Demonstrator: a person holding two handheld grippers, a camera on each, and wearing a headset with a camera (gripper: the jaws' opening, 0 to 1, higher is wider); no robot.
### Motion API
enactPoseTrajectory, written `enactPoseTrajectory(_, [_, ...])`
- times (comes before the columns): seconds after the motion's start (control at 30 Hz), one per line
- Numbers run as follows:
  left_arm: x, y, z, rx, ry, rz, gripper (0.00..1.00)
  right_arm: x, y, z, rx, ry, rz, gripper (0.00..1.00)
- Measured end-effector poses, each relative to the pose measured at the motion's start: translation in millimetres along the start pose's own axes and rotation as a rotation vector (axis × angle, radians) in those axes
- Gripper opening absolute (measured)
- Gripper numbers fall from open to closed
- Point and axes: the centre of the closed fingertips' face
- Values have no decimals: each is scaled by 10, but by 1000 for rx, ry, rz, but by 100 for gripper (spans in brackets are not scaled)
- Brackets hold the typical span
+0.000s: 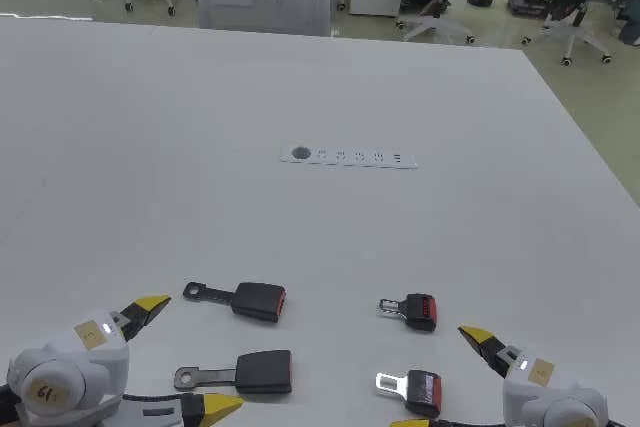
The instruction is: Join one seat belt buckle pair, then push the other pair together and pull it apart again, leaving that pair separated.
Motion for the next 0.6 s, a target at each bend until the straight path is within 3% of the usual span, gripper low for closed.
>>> enactPoseTrajectory(0.6, [-14,-56,19,15,-5,-3,96,-21,0,-3,-4,0,1,96])
Point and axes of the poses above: the centre of the closed fingertips' face, and the gripper's own axes: x roughly forward along the fingers, y roughly to its left, z roughly out of its top, and after that the axes turned 5 degrees about -x, right-handed
